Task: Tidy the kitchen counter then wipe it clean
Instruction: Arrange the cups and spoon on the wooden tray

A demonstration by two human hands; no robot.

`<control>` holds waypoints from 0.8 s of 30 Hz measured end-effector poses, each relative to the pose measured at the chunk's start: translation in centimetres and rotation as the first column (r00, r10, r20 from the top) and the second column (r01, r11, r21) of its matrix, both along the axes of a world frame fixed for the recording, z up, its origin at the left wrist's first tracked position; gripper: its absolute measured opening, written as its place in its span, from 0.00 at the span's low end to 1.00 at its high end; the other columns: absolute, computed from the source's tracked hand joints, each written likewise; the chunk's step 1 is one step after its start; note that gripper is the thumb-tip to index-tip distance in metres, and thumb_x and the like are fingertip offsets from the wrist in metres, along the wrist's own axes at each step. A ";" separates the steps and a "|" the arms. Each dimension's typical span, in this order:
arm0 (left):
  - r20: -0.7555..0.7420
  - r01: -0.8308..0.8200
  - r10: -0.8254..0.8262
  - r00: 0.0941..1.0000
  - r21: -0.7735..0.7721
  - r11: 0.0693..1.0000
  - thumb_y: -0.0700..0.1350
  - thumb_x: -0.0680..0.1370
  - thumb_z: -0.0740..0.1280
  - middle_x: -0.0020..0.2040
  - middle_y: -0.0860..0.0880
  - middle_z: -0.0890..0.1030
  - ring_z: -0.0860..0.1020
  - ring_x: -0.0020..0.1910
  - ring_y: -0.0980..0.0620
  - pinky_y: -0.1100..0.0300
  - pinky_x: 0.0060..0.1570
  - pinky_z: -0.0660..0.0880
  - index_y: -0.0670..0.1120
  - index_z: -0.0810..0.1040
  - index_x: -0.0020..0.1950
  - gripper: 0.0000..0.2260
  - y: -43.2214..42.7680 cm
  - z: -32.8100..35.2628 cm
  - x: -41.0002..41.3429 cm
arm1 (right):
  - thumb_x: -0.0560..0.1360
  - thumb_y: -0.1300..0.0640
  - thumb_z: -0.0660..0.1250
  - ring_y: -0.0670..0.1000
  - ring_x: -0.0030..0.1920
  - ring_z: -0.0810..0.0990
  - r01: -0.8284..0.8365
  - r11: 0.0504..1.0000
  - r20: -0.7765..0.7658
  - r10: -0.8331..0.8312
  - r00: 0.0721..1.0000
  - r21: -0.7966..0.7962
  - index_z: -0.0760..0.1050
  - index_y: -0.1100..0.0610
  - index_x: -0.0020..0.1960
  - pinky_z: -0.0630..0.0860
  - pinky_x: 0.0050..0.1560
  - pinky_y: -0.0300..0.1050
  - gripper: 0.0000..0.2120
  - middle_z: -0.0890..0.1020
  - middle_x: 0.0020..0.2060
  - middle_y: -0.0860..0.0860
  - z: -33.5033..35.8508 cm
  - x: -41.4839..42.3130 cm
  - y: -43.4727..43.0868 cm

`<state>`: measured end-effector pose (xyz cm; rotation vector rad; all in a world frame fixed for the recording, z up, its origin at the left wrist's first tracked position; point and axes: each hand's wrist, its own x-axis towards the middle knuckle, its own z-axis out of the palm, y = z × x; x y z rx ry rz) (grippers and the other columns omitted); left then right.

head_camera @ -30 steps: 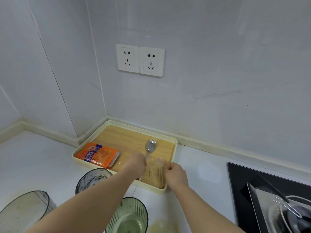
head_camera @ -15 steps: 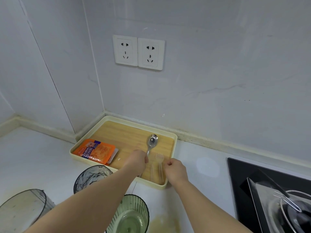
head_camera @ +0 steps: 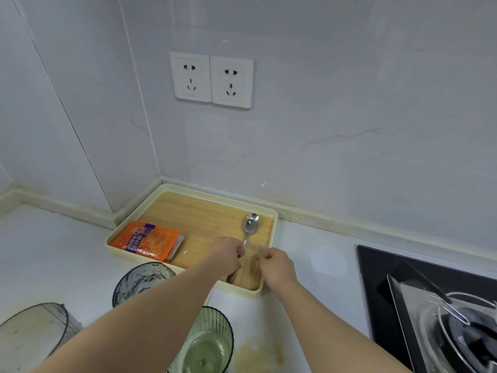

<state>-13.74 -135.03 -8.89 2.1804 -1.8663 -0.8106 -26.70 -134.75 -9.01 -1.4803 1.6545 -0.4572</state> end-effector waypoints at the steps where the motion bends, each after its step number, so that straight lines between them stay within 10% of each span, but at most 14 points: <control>1: -0.003 0.008 -0.008 1.000 0.002 1.000 0.39 0.76 0.66 0.63 0.48 0.75 0.74 0.61 0.51 0.63 0.56 0.71 0.45 0.76 0.62 0.14 0.2 0.3 0.1 | 0.78 0.59 0.56 0.51 0.44 0.73 0.004 1.000 0.009 -0.004 1.000 -0.003 0.71 0.54 0.44 0.68 0.39 0.39 0.07 0.76 0.44 0.49 0.2 0.0 0.2; 17: -0.043 -0.191 0.186 0.982 -0.258 0.947 0.48 0.78 0.64 0.62 0.48 0.75 0.75 0.58 0.48 0.60 0.53 0.71 0.48 0.75 0.62 0.14 7.7 9.1 4.8 | 0.75 0.57 0.62 0.51 0.42 0.75 -0.205 0.968 0.168 0.229 0.959 -0.146 0.74 0.49 0.39 0.74 0.46 0.46 0.07 0.76 0.38 0.46 7.0 4.0 5.7; 24: 0.059 -0.300 0.310 0.949 -0.135 0.944 0.49 0.78 0.61 0.62 0.46 0.75 0.74 0.60 0.47 0.57 0.56 0.71 0.48 0.73 0.65 0.16 12.5 8.6 7.7 | 0.71 0.50 0.69 0.50 0.48 0.73 -0.562 0.812 -0.057 0.576 0.815 0.158 0.70 0.49 0.61 0.70 0.39 0.40 0.19 0.73 0.53 0.49 8.2 4.6 9.1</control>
